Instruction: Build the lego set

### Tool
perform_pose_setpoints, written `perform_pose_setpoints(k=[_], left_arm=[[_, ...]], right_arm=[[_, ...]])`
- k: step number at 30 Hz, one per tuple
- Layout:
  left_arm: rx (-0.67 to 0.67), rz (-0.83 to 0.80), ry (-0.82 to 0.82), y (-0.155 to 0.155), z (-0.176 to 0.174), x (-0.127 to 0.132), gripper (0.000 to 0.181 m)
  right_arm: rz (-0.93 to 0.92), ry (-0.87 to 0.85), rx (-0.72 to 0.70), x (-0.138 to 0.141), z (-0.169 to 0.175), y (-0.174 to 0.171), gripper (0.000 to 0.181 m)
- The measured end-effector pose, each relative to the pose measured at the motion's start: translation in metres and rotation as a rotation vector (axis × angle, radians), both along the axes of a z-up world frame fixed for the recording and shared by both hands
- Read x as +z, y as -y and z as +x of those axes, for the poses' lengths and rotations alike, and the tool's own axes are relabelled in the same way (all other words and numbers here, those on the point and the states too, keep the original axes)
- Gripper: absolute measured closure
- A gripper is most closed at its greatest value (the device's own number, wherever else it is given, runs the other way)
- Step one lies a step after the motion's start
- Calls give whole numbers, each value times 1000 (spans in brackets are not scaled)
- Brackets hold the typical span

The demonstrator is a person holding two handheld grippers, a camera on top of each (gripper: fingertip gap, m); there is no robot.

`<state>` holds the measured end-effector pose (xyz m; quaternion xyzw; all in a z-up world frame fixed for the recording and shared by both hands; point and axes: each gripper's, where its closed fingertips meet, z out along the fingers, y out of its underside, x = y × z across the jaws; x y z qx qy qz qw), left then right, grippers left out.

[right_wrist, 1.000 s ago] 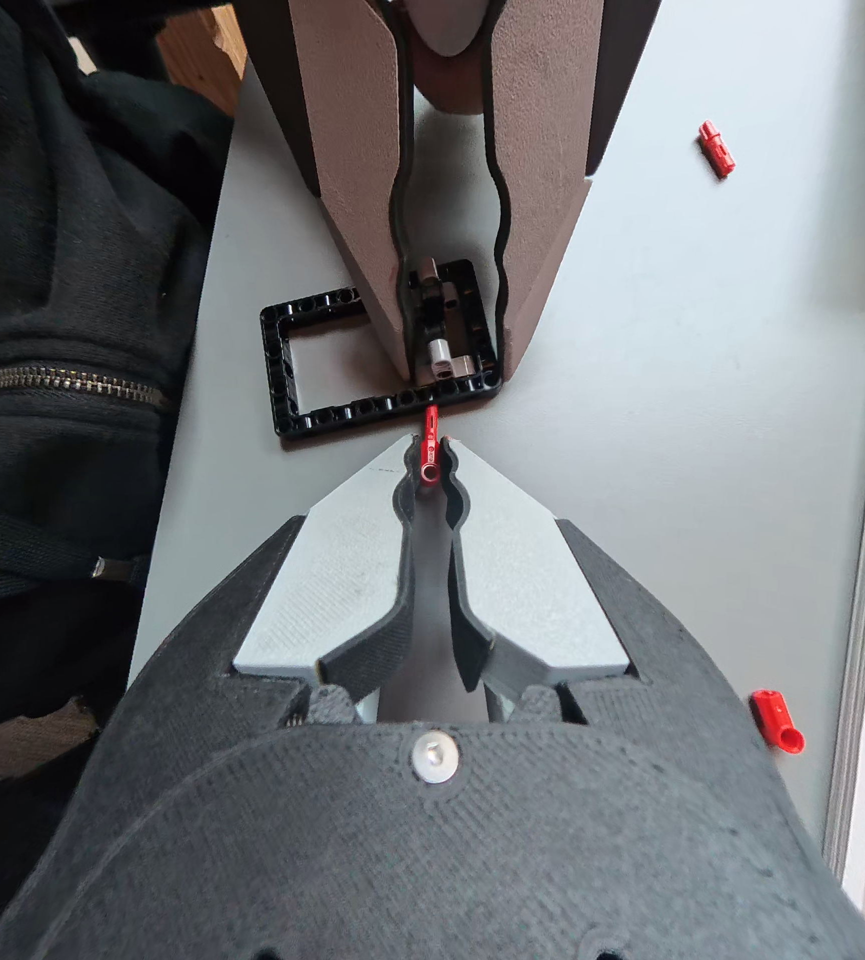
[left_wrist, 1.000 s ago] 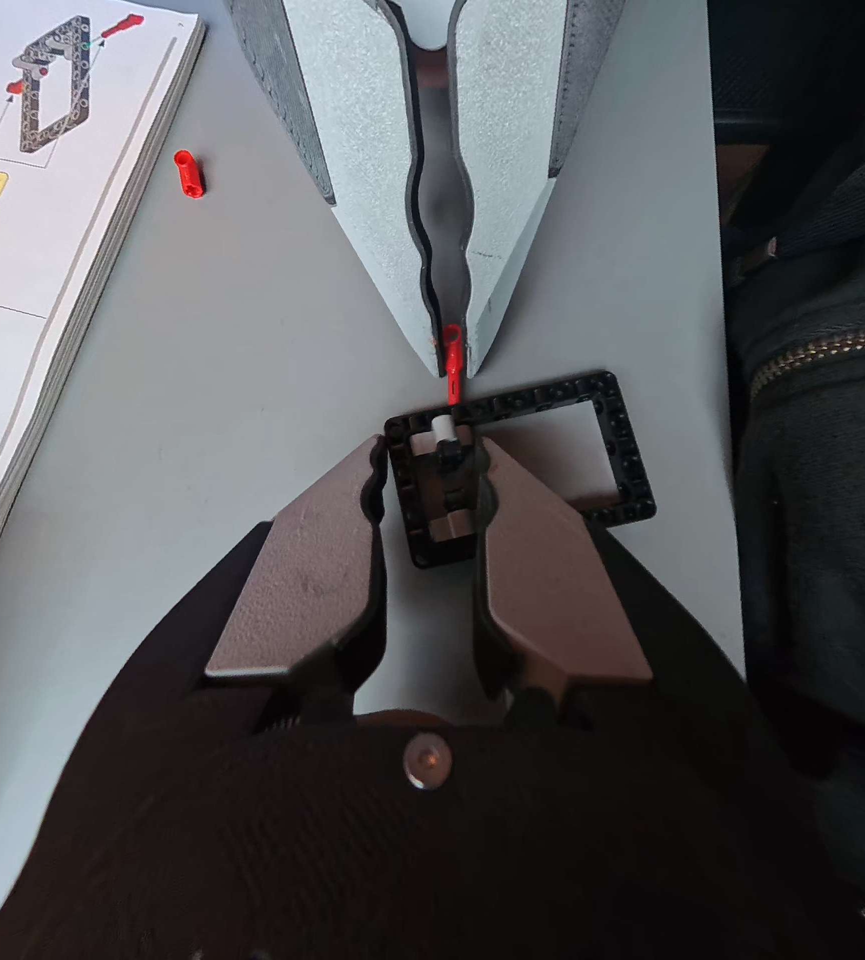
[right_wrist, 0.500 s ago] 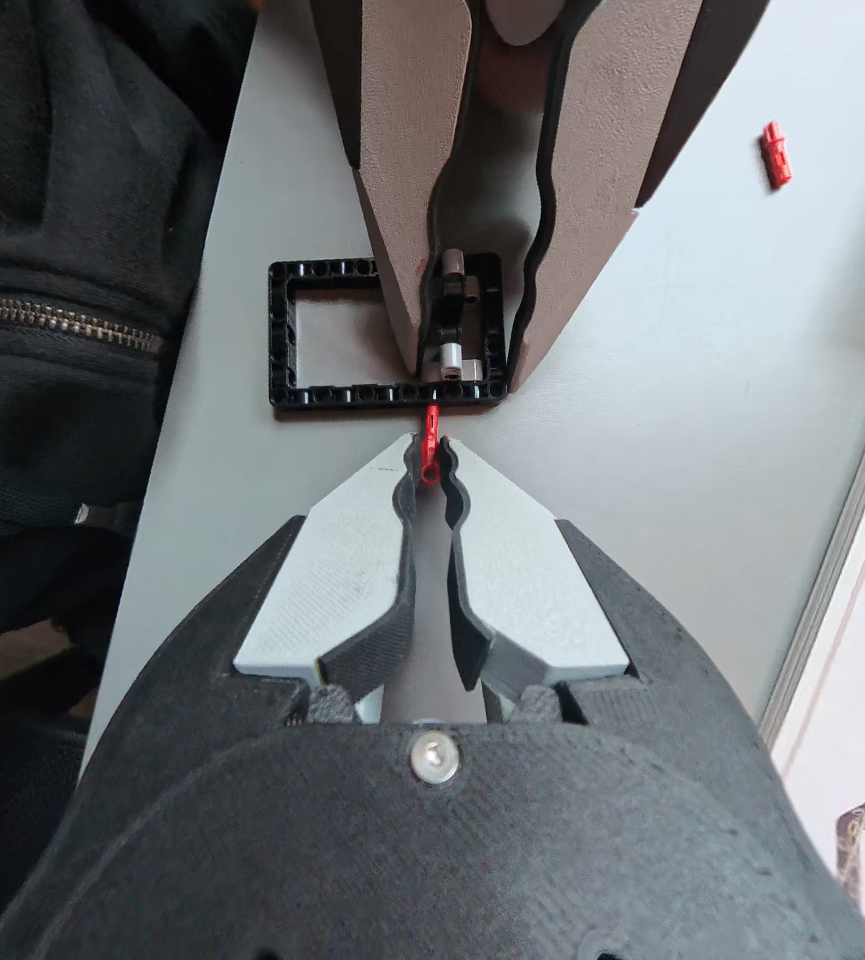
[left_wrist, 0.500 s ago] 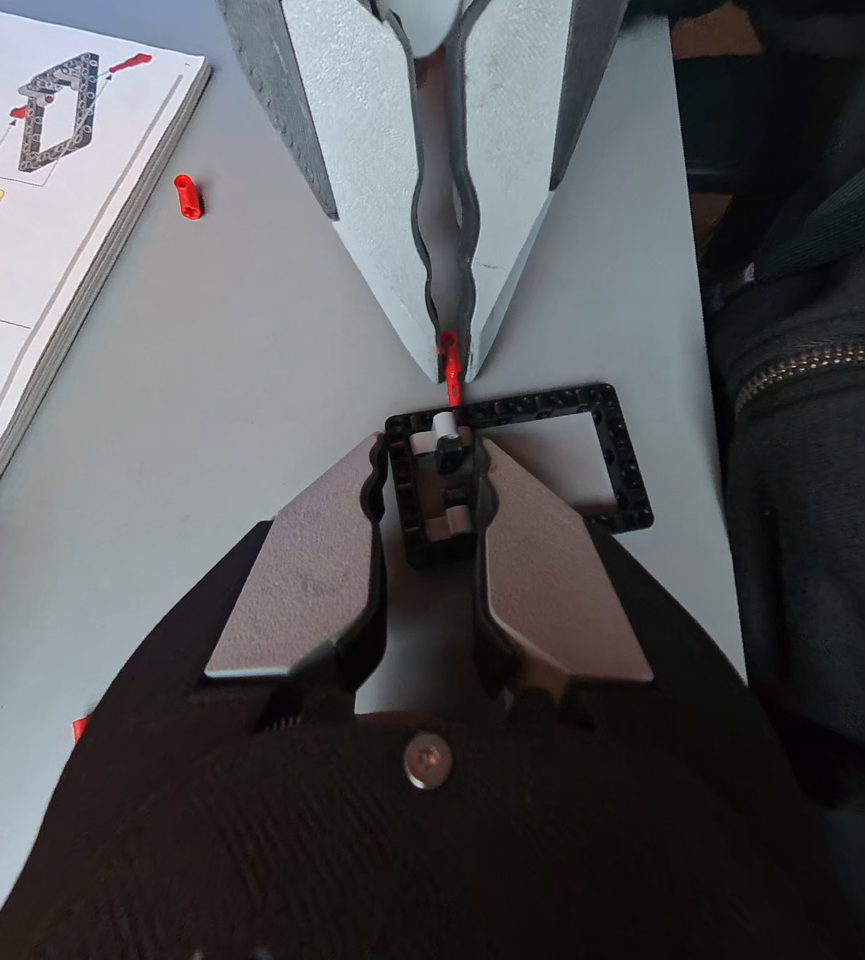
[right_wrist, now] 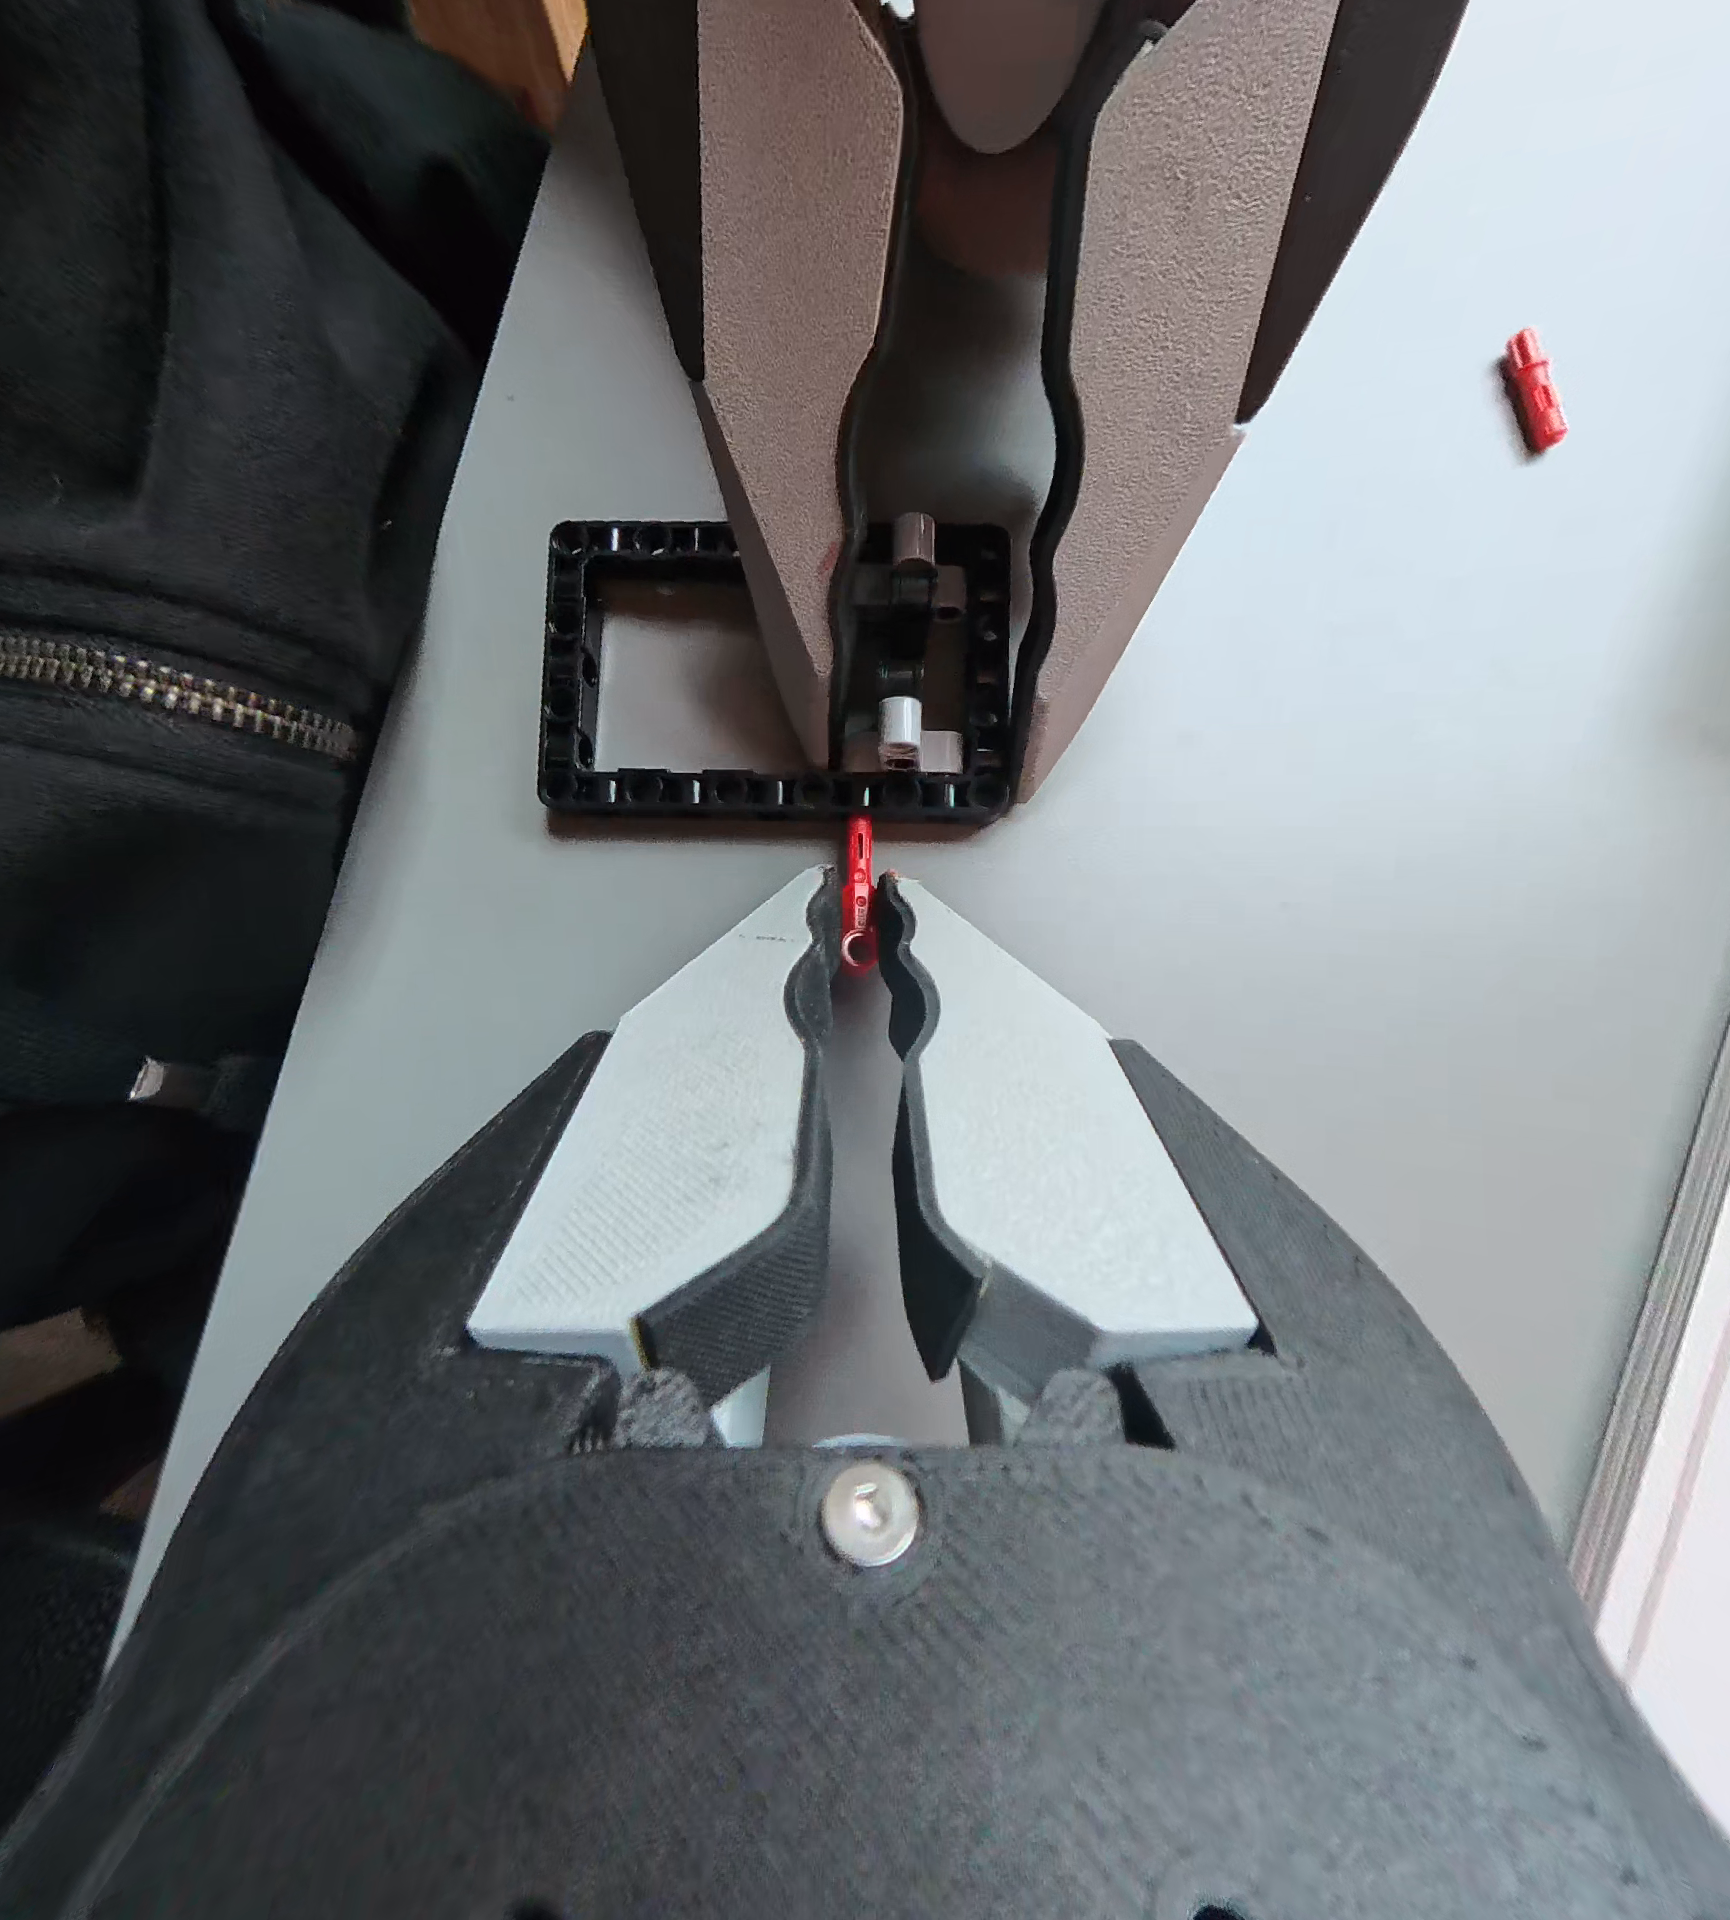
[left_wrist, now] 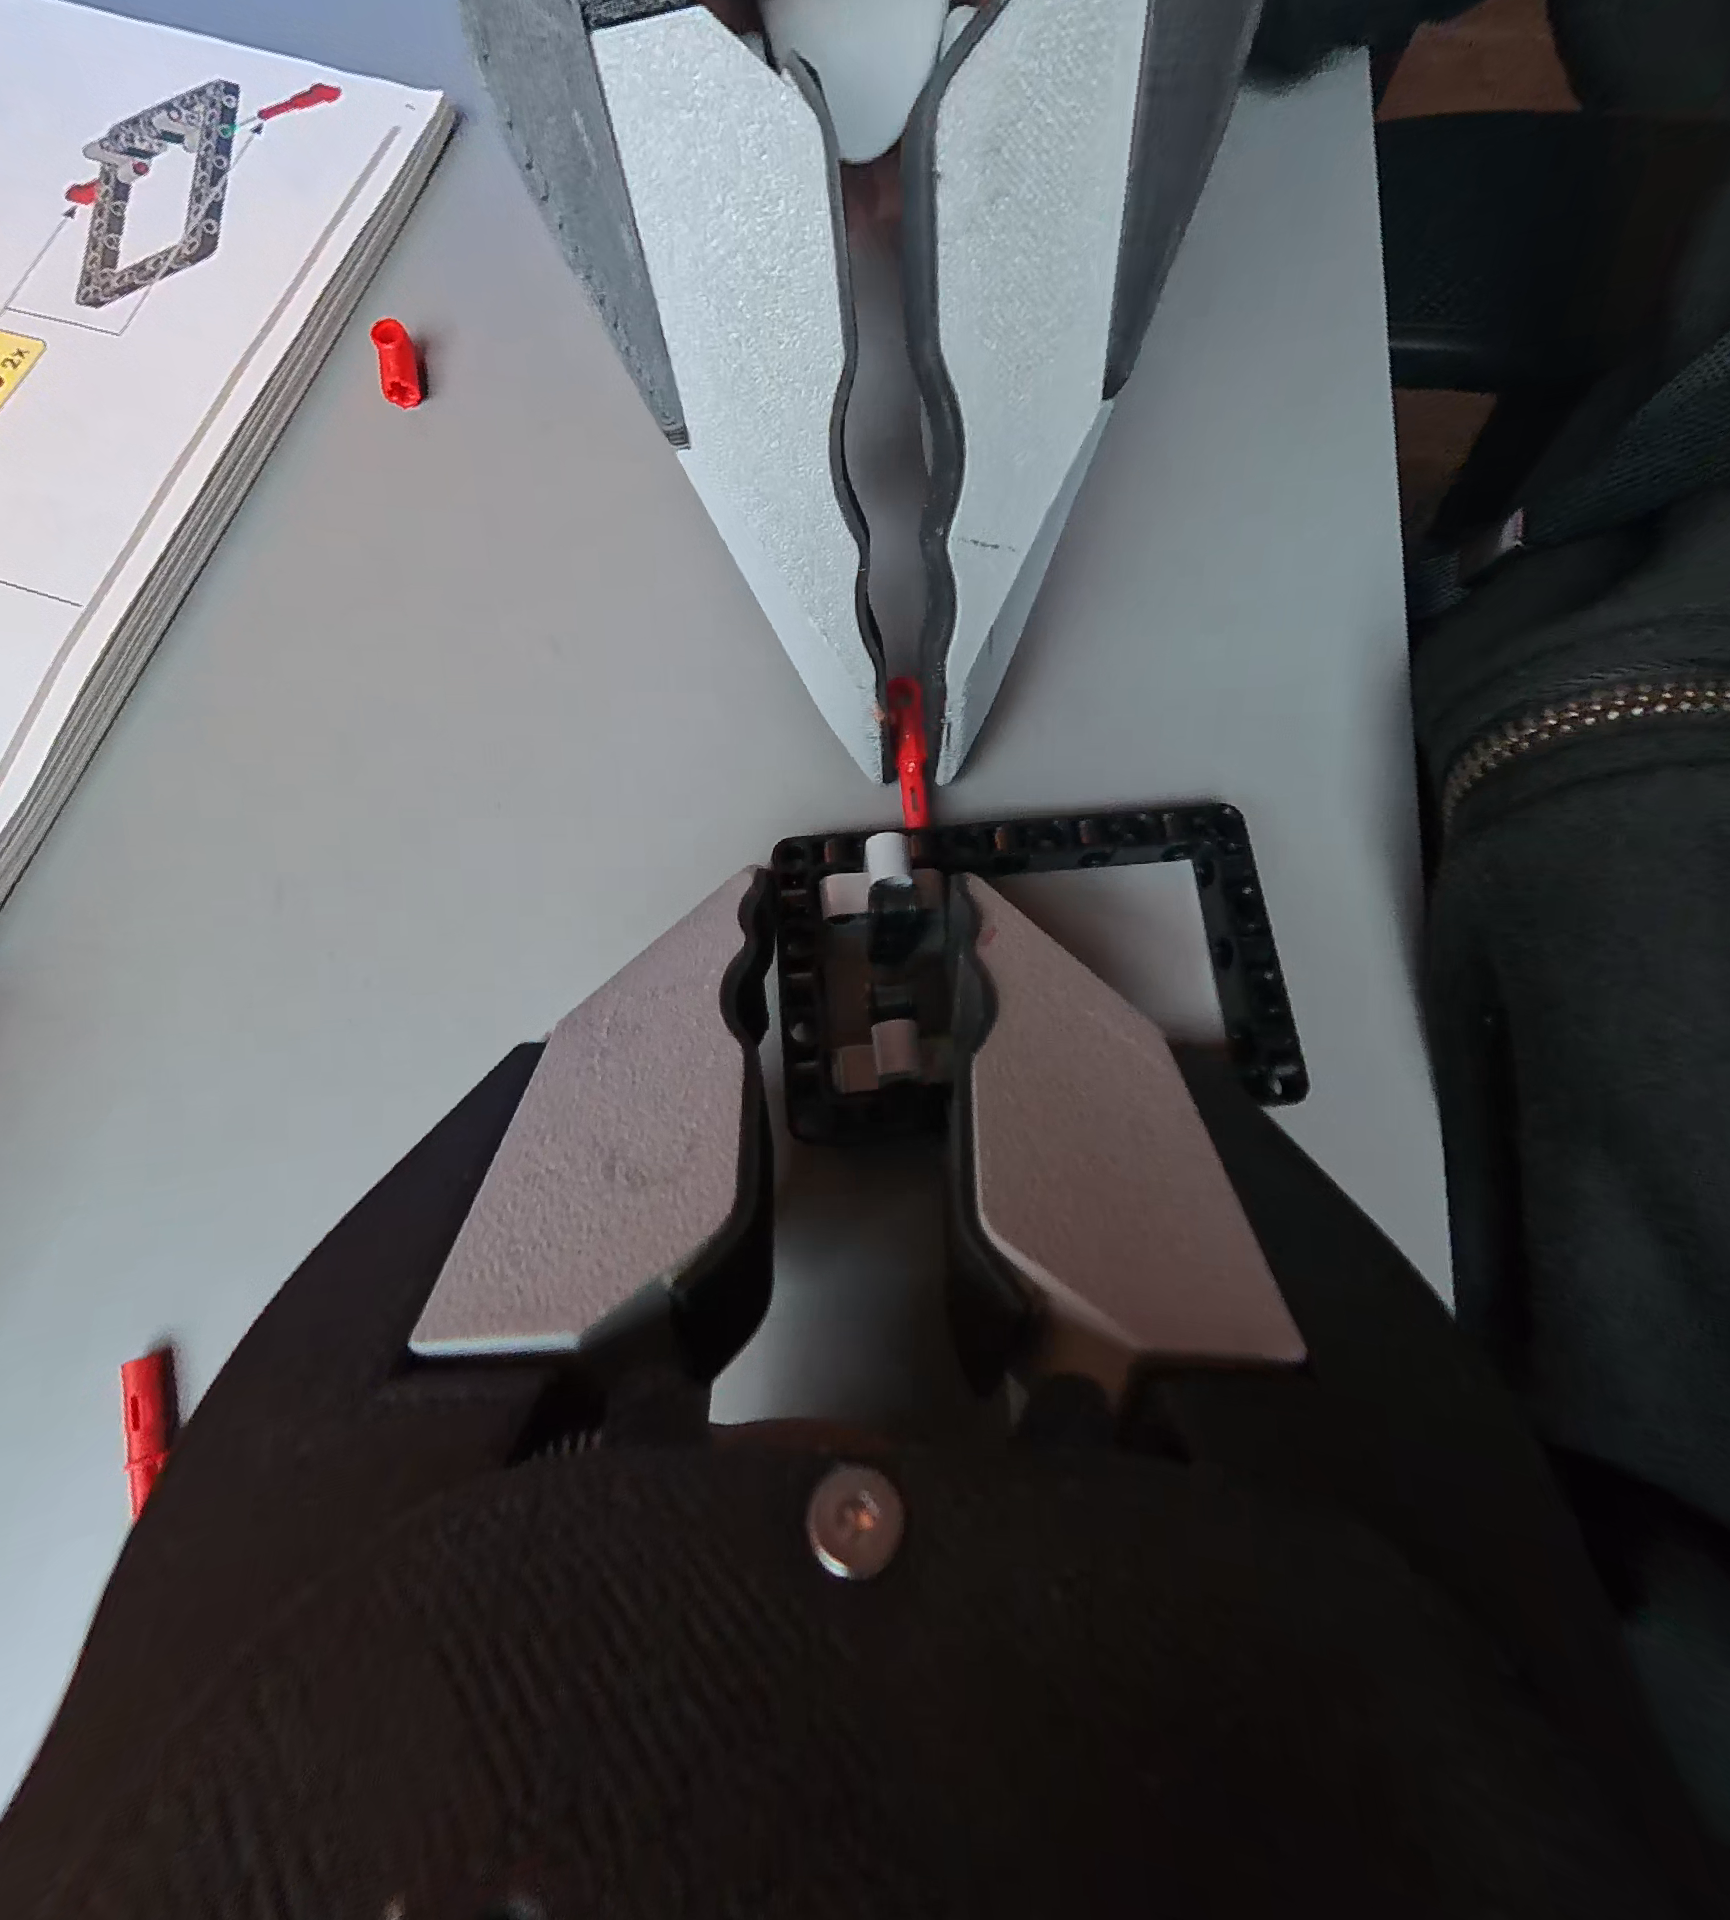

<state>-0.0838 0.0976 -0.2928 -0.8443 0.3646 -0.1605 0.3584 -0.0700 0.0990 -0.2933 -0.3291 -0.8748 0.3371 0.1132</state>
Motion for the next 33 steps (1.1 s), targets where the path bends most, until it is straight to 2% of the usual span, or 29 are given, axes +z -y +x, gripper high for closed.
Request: perform_pose_setpoints(k=[10, 23, 33], left_arm=[[18, -1, 1, 6, -7, 0, 150], [0, 3, 3, 5, -5, 0, 150], [-17, 21, -14, 5, -5, 1, 150]], right_arm=[[-26, -41, -75, 0, -9, 6, 178], [-122, -20, -67, 1, -9, 11, 180], [0, -147, -16, 0, -10, 10, 180]])
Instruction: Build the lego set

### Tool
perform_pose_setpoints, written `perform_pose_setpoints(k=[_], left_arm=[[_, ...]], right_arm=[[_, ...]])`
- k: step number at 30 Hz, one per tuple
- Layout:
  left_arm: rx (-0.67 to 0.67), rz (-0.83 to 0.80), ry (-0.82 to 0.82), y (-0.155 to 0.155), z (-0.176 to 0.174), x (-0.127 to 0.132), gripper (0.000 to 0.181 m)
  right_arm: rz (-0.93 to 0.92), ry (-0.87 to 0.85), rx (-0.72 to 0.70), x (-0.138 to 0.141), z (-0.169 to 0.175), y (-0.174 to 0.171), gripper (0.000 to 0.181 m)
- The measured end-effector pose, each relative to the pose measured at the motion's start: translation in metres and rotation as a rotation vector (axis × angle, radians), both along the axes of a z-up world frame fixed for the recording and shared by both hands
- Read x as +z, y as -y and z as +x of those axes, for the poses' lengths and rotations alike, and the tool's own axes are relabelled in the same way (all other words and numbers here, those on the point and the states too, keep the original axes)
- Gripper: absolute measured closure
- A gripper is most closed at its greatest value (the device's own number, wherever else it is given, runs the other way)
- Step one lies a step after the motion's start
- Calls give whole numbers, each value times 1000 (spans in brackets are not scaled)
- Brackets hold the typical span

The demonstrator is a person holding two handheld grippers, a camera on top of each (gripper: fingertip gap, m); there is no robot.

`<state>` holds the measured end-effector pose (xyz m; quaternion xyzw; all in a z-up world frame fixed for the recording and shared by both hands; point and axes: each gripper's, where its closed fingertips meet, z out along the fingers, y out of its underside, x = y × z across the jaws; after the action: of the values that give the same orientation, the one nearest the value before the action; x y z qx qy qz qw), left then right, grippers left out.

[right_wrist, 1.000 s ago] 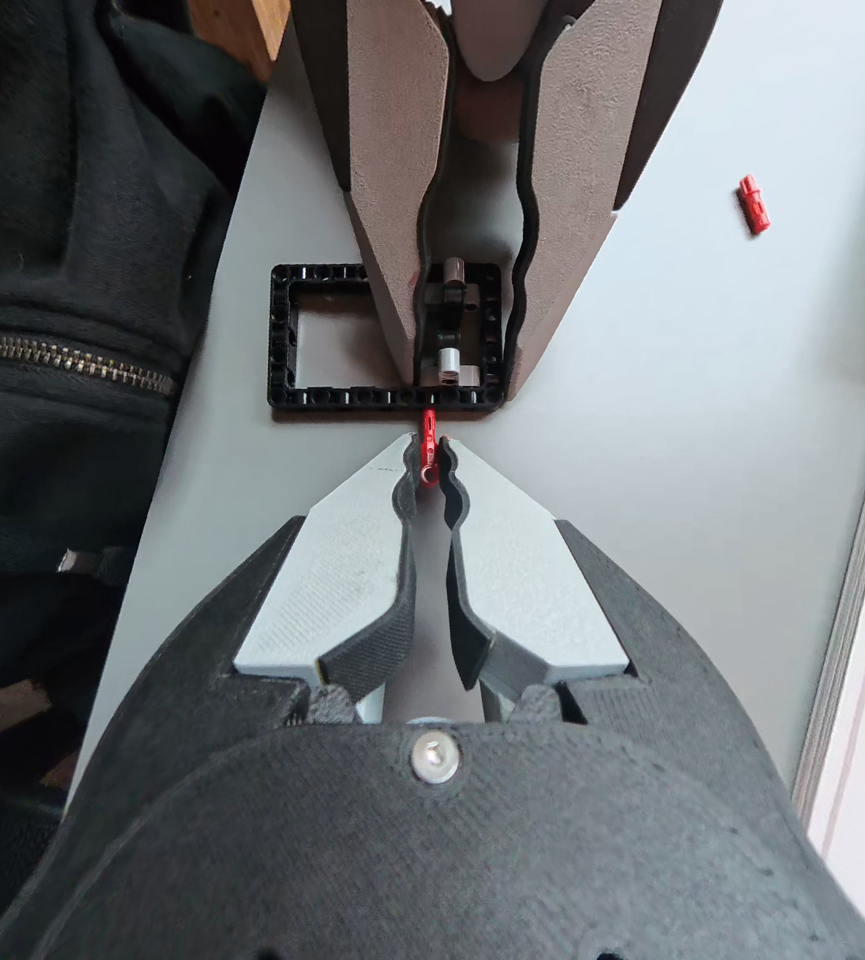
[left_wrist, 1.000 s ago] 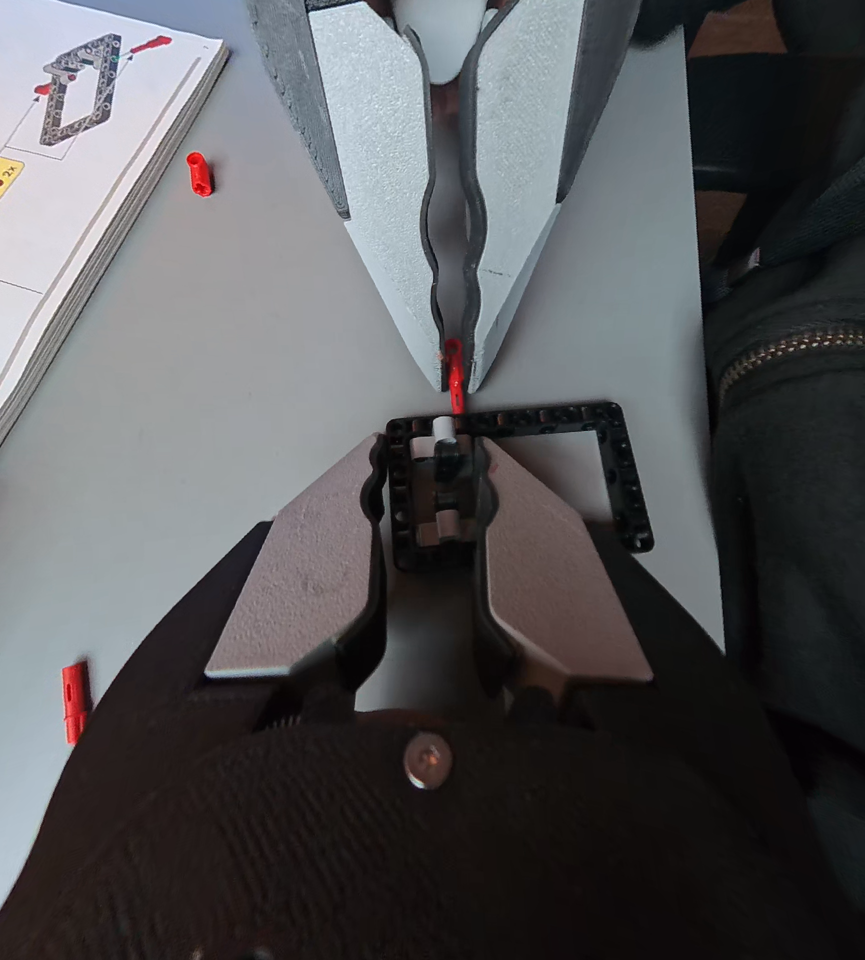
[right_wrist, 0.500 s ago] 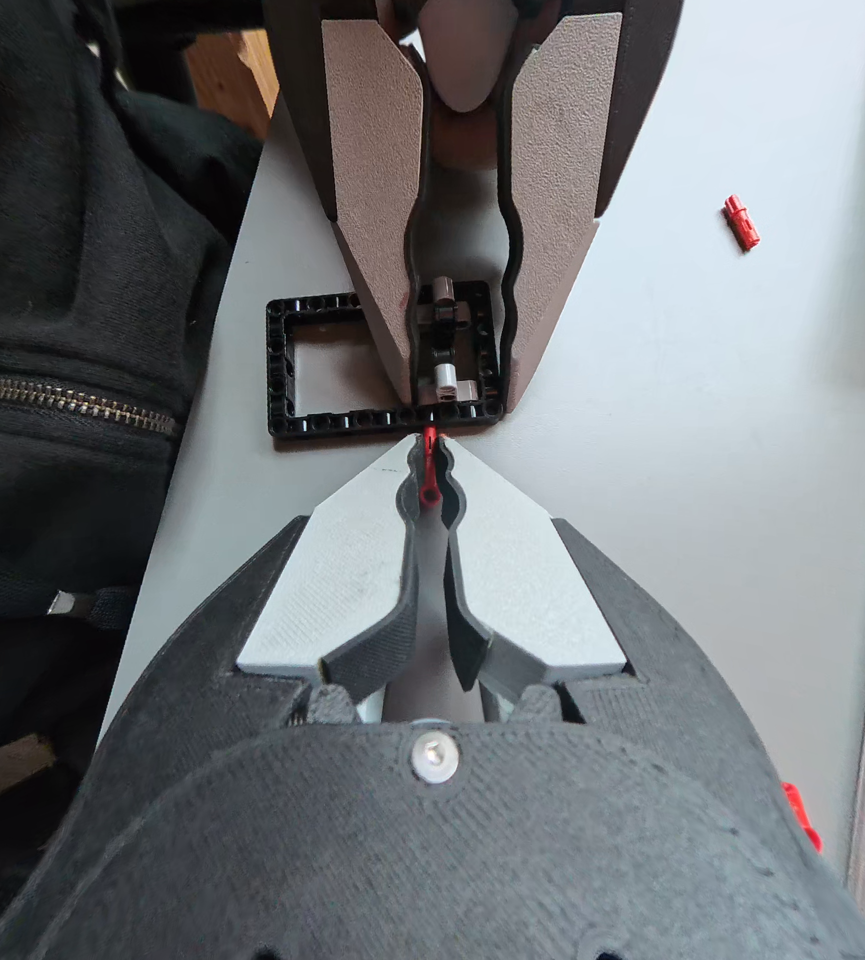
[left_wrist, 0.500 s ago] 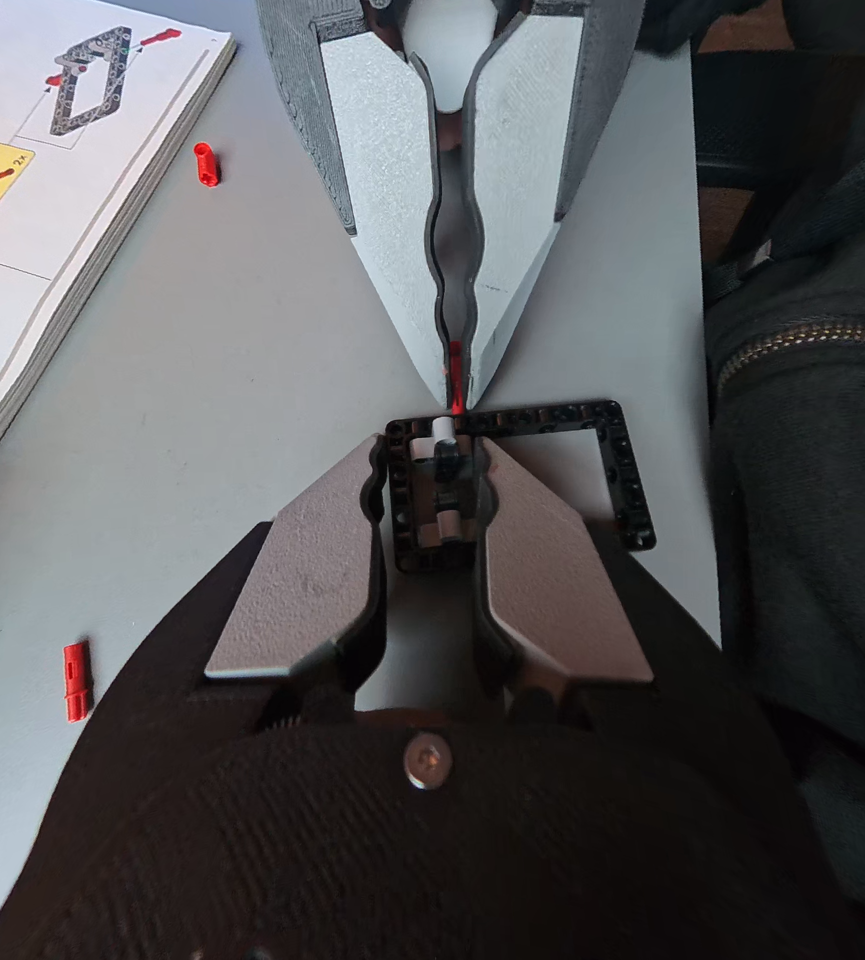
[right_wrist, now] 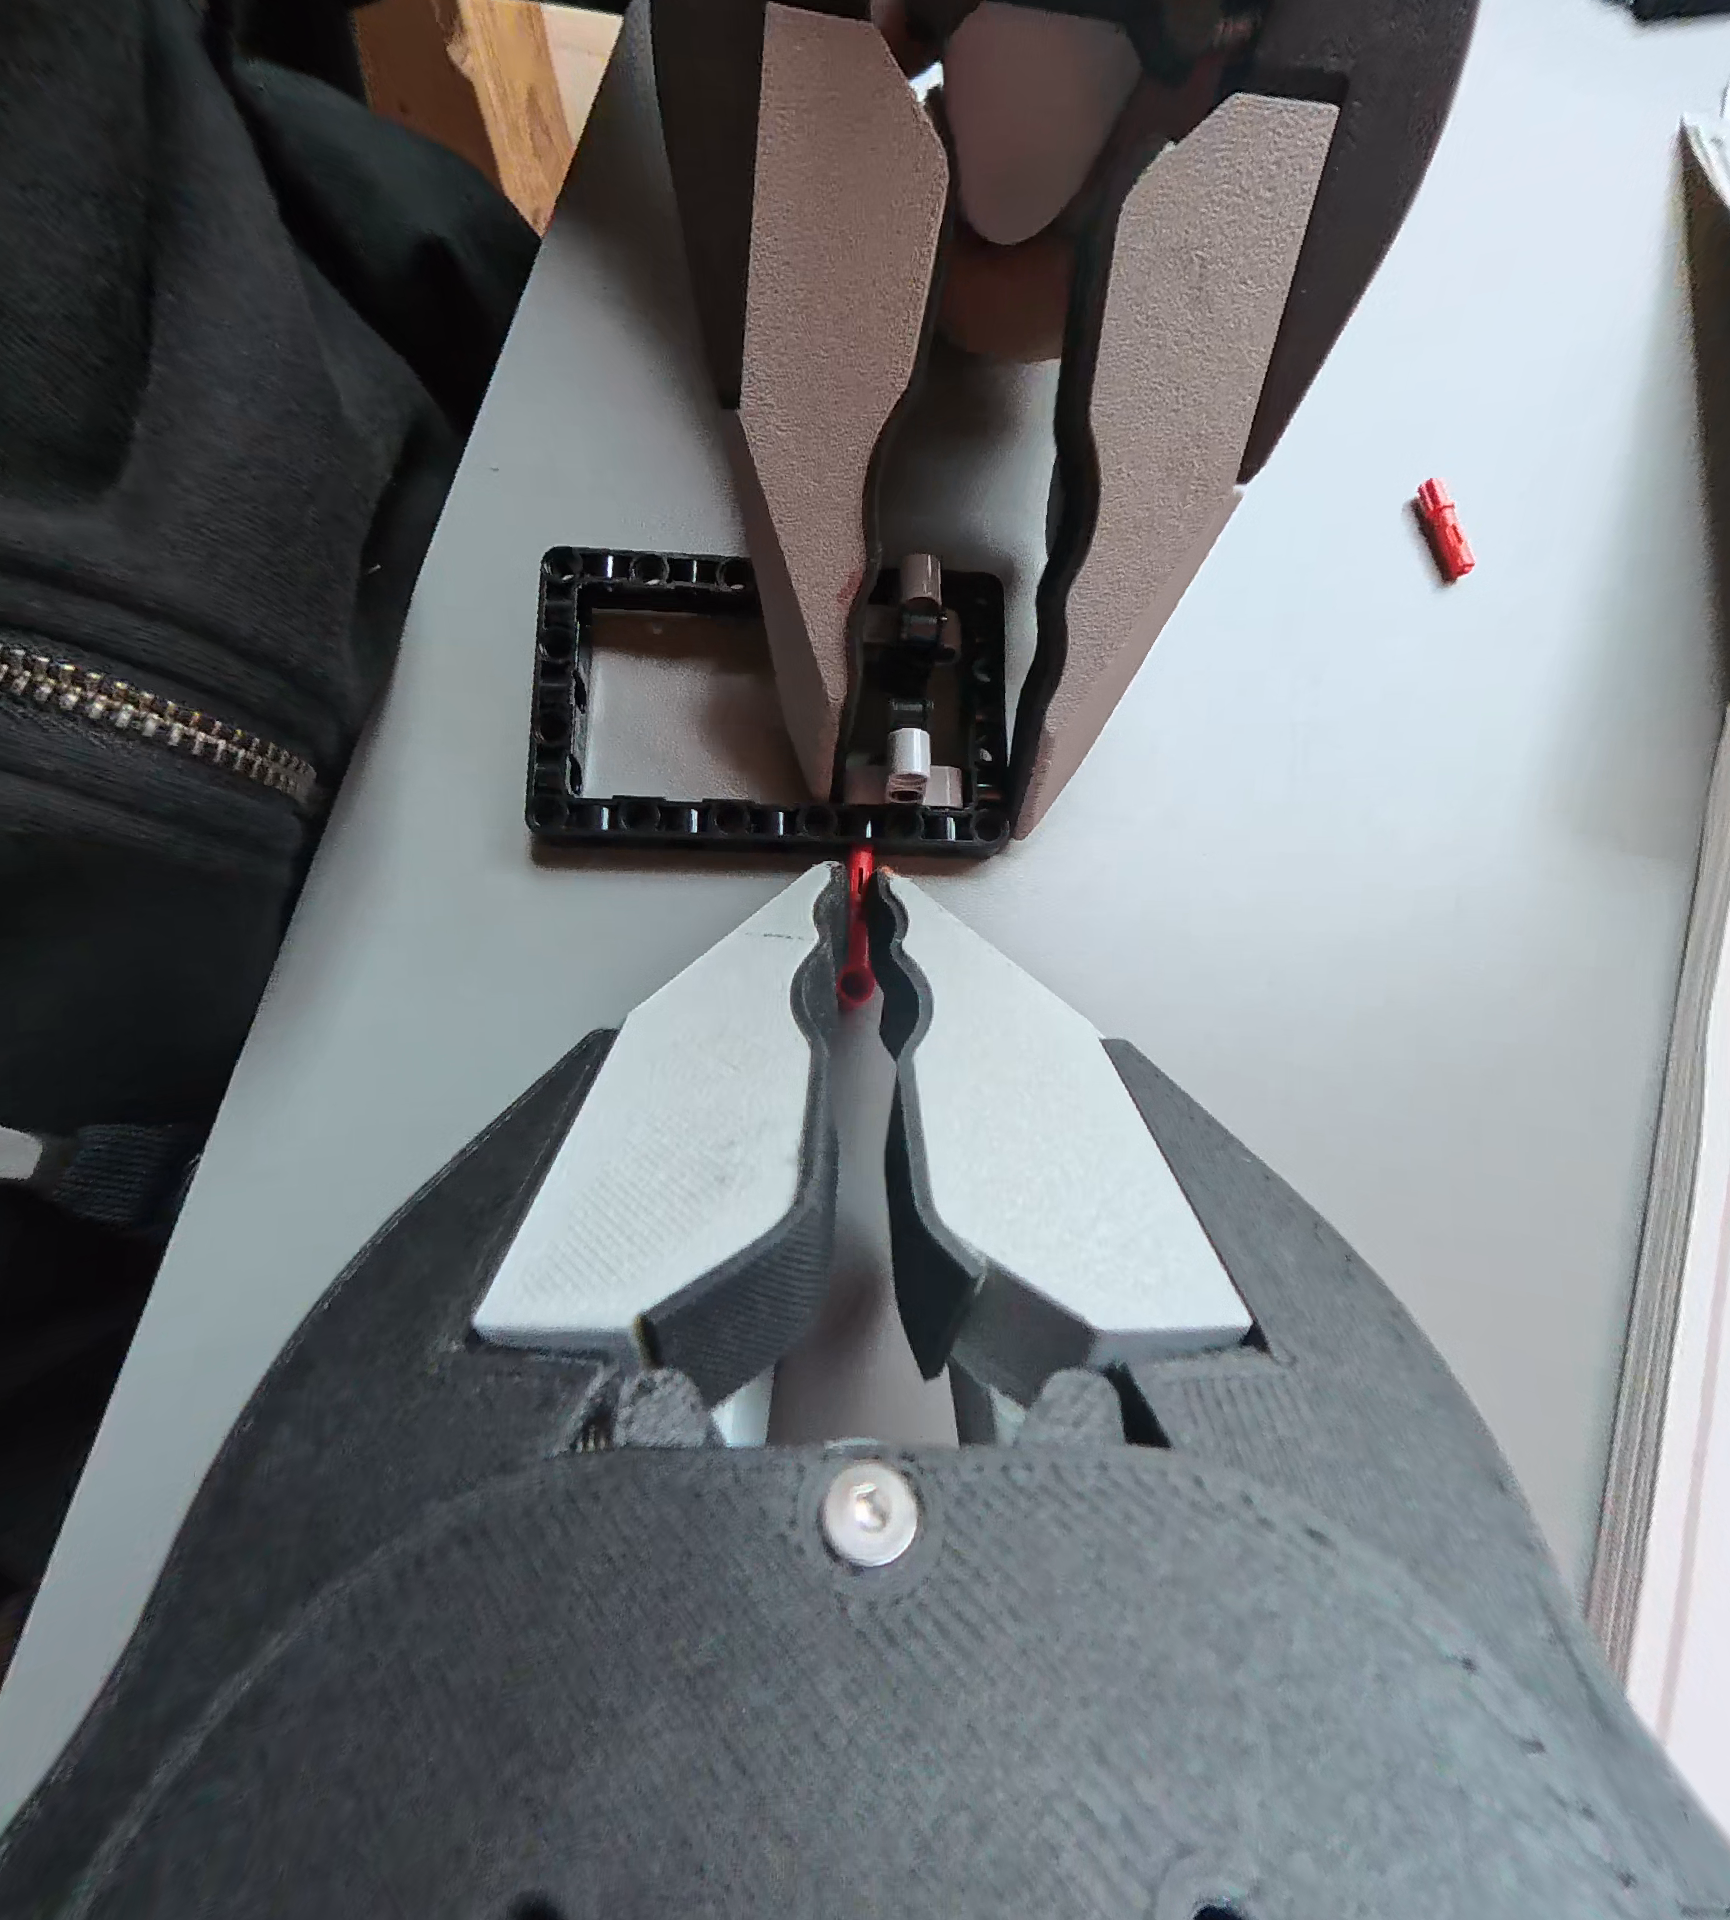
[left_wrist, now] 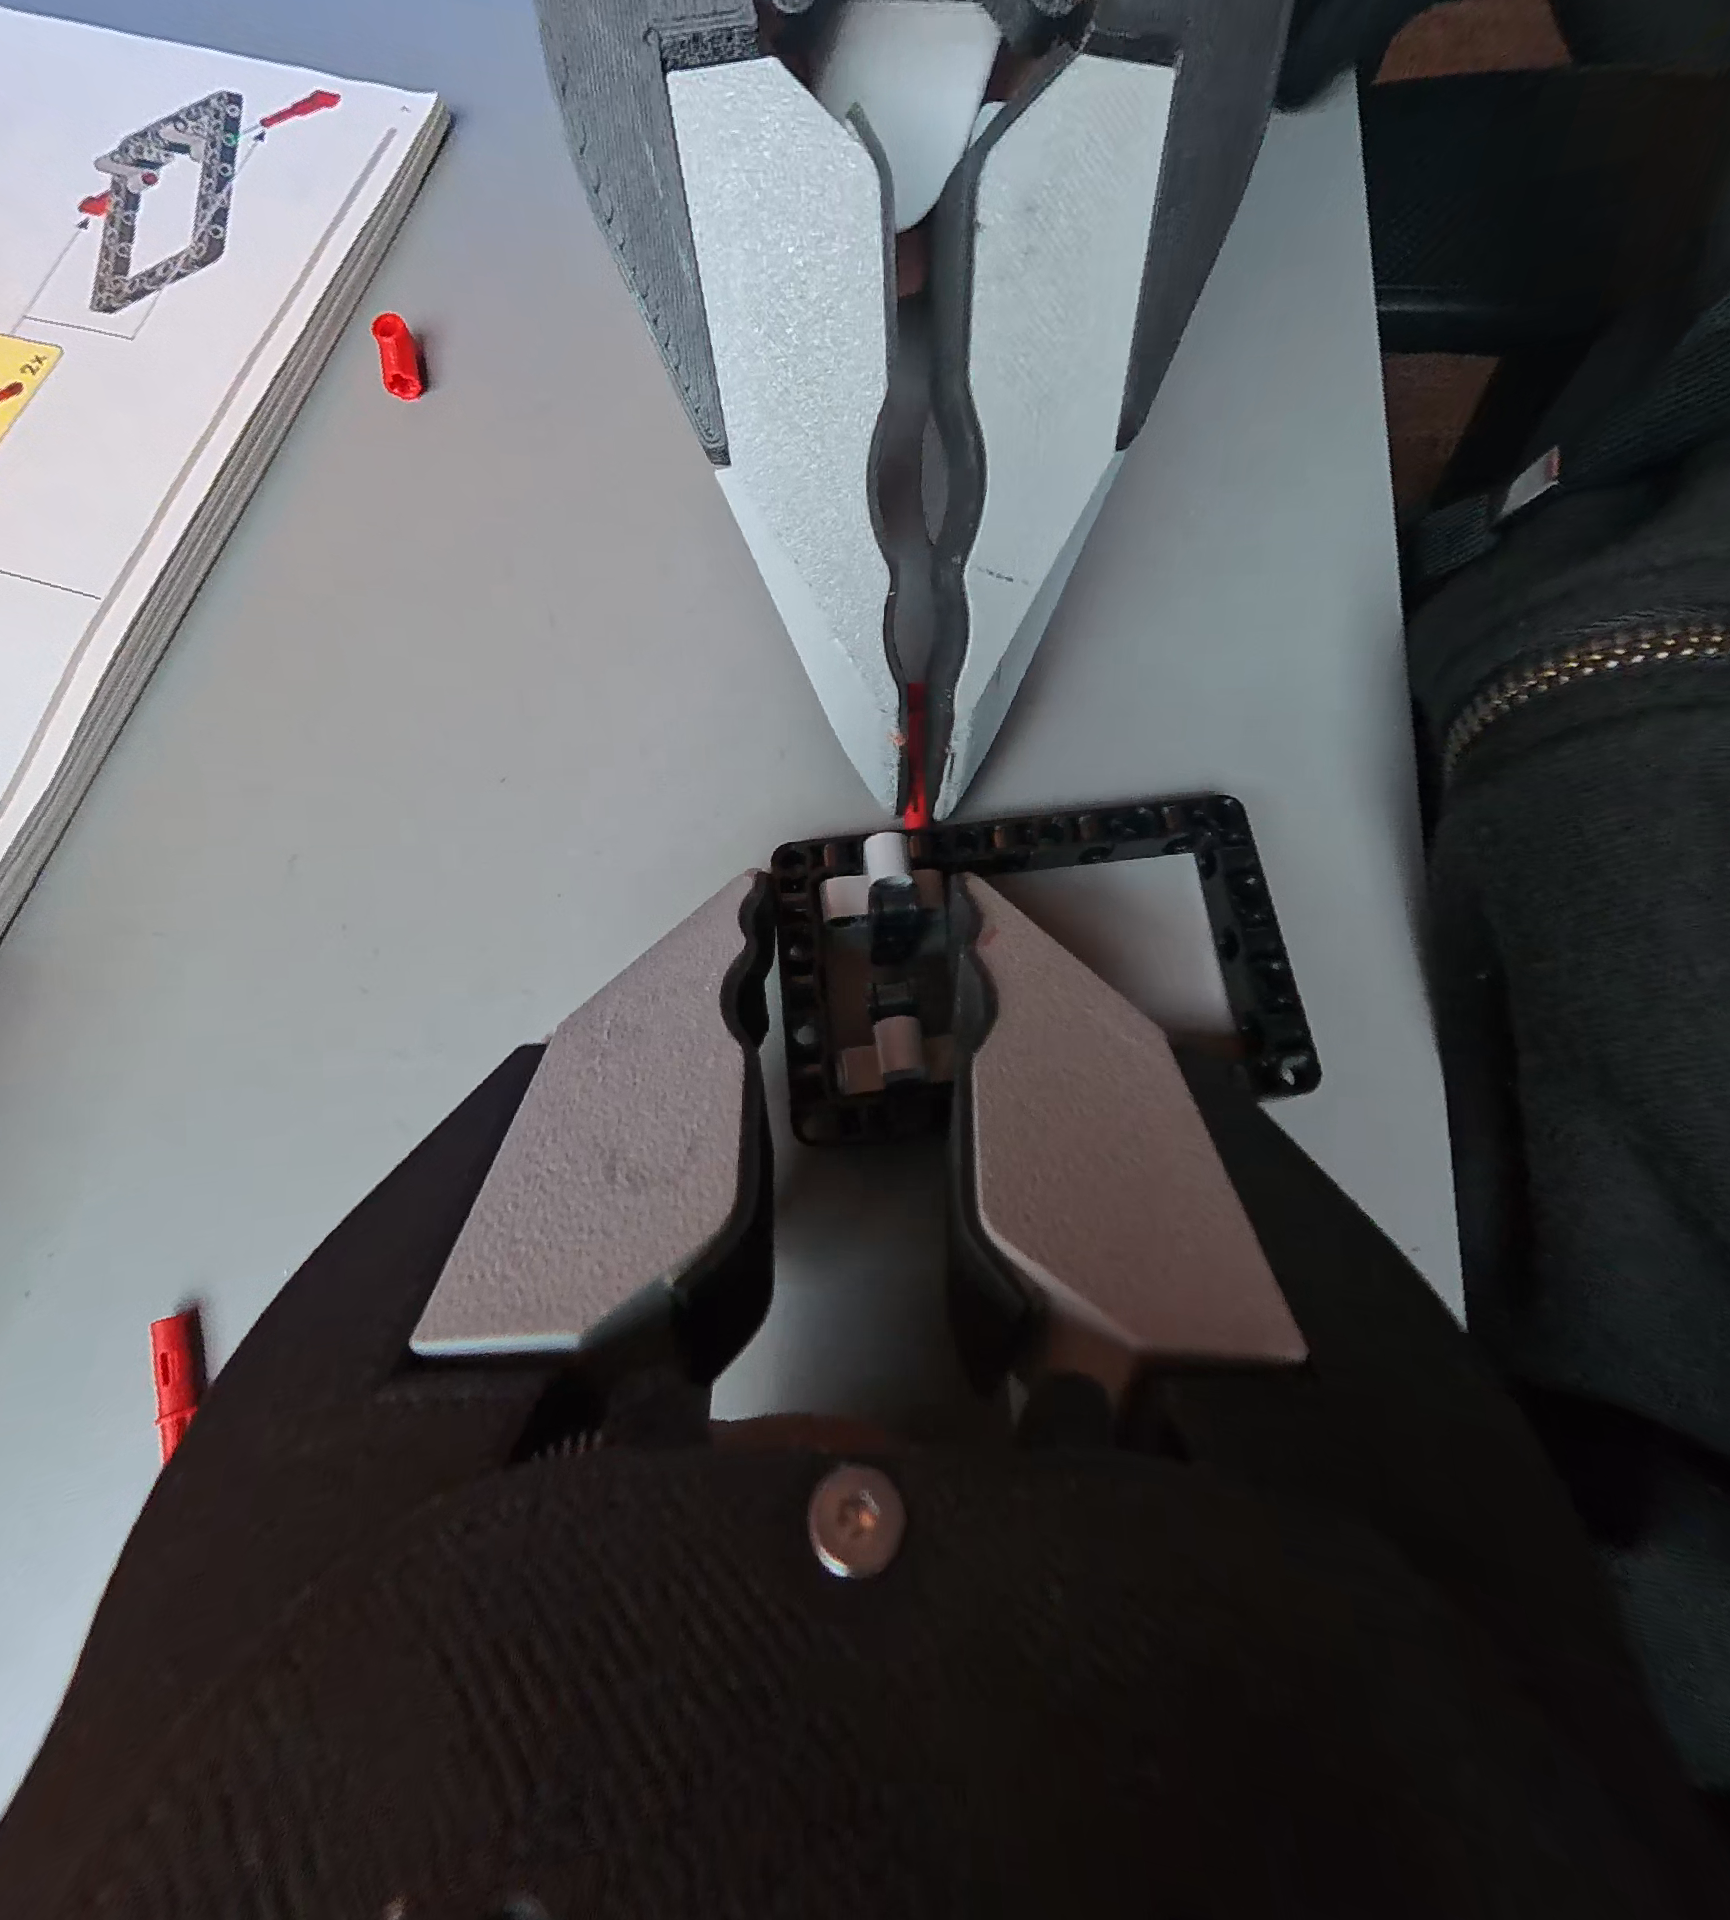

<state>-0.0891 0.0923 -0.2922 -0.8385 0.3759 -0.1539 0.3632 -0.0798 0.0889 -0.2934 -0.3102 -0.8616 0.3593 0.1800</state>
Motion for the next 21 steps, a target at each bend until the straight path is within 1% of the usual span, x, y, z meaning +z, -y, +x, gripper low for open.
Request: perform_pose_setpoints(k=[17, 21], left_arm=[[3, 14, -15, 0, 0, 1, 150], [1, 20, -16, 0, 0, 0, 150]], right_arm=[[30, -31, 47, 0, -3, 2, 180], [-8, 4, 51, 1, -2, 3, 181]])
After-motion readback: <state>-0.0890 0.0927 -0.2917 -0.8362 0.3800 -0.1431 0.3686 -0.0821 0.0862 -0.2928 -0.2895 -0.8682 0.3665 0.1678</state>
